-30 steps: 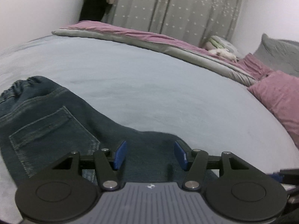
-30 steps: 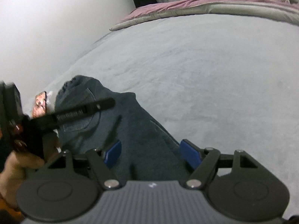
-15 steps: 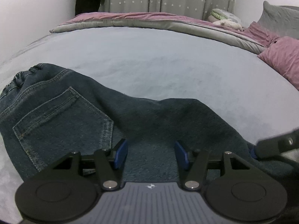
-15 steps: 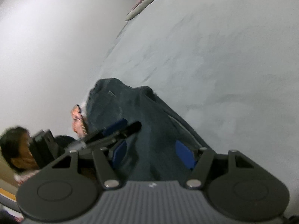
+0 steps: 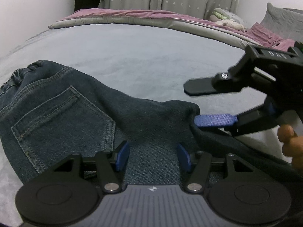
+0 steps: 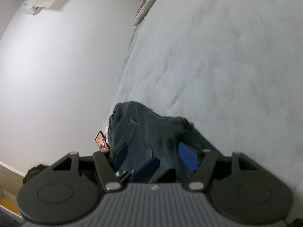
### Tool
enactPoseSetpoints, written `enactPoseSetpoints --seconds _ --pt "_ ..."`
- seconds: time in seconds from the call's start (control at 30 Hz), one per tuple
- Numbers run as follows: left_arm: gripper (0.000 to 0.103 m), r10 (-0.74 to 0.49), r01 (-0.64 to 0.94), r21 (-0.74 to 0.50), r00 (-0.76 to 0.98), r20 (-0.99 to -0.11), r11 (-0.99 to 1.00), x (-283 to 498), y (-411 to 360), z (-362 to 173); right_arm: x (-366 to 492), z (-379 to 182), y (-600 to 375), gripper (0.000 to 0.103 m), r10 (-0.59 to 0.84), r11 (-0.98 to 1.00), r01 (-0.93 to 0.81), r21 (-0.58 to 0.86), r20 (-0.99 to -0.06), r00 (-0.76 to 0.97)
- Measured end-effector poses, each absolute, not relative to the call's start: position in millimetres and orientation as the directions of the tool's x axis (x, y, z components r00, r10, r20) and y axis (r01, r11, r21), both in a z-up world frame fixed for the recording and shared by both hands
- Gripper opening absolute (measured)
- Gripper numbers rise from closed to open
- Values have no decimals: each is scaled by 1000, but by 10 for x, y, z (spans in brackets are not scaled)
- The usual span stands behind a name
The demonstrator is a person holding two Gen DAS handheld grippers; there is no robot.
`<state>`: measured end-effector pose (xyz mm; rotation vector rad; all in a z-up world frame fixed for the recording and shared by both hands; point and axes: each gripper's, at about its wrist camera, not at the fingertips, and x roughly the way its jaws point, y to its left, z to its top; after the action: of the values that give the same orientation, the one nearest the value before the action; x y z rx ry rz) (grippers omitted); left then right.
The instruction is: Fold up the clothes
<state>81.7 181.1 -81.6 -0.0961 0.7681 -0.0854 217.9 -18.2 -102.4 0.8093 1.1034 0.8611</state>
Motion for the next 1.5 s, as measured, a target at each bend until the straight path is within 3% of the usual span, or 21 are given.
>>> enactPoseSetpoints --seconds 0.73,1.0,1.33,1.4,1.5 --pt "57 -109 28 -126 707 -699 992 892 1811 -781 1622 -1058 -1085 61 840 541 -221 811 -533 100" --pt "57 -98 18 -120 706 -702 993 928 1790 -787 1780 -1177 -814 65 886 457 -240 856 -462 41" --pt "57 -97 13 -123 707 -701 992 943 1789 -792 2187 -1240 -265 66 934 357 -217 909 -342 105" --pt "57 -97 15 -122 707 -701 992 946 1787 -797 2242 -1233 -172 64 932 354 -205 912 -327 156" --pt "57 -101 18 -124 706 -701 992 947 1793 -800 2250 -1174 -170 38 912 359 -204 911 -297 283"
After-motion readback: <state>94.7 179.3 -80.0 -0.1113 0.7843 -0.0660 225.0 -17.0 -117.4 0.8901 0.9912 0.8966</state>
